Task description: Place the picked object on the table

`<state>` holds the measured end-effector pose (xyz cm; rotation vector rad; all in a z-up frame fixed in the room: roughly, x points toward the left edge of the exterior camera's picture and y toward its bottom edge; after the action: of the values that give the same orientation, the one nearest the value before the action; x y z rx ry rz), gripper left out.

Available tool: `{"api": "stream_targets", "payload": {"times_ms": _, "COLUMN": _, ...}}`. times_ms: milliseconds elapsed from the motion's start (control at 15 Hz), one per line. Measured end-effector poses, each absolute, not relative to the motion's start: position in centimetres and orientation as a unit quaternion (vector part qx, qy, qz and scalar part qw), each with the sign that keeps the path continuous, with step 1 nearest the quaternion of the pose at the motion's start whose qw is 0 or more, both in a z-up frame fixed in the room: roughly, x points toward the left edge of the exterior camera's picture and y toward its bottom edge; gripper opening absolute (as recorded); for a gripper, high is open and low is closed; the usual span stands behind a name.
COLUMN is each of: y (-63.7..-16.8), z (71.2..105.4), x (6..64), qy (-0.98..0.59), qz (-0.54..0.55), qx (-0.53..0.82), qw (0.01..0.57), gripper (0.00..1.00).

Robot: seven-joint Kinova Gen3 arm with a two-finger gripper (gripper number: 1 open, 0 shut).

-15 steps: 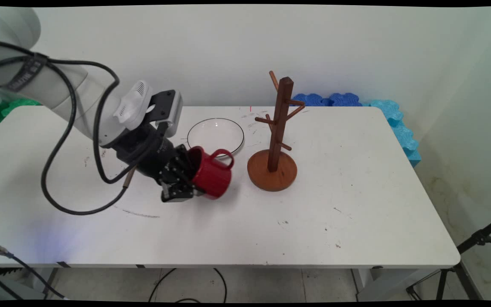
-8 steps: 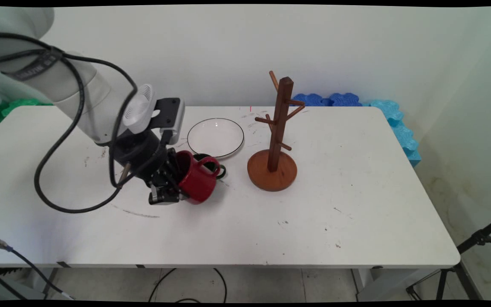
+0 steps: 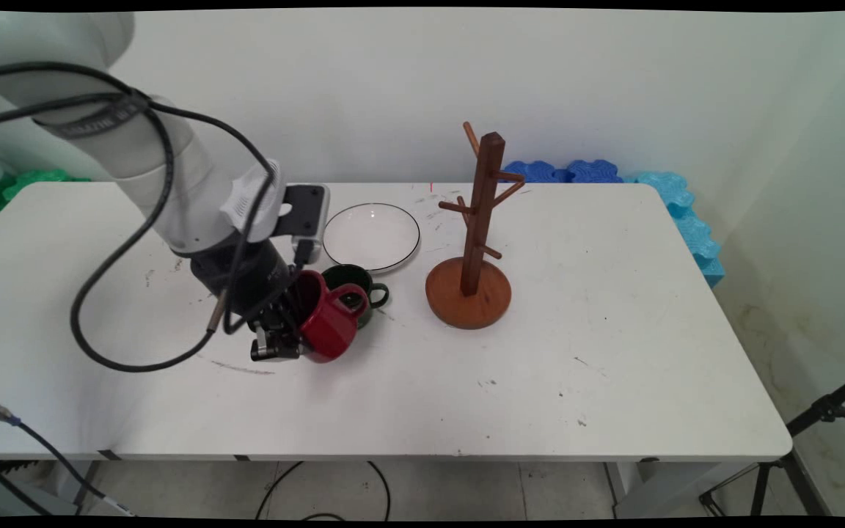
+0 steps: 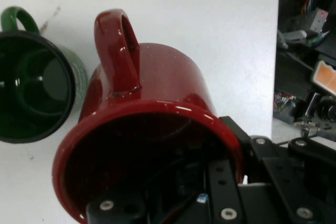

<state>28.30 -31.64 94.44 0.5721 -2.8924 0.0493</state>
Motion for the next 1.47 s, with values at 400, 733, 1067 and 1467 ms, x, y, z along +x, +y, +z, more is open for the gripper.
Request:
{"api": "stream_targets", "payload": {"times_ms": 400, "y": -32.5, "z": 92.2, "x": 27.0, "qy": -0.976, "qz": 0.006, "qx": 0.207, "qw": 0.075, "gripper": 0.0}}
{"api": "stream_targets", "payload": {"times_ms": 733, "y": -33.2, "z": 90.3, "x": 25.7, "qy": -0.973, "qz": -0.004, "qx": 0.217, "qw": 0.073, "gripper": 0.0}}
{"api": "stream_targets", "payload": {"times_ms": 1067, "y": -33.9, "z": 88.8, "x": 24.9, "qy": -0.972, "qz": -0.008, "qx": 0.222, "qw": 0.074, "gripper": 0.0}}
{"api": "stream_targets", "payload": {"times_ms": 1467, "y": -34.6, "z": 87.4, "x": 24.2, "qy": -0.971, "qz": -0.01, "qx": 0.225, "qw": 0.075, "gripper": 0.0}}
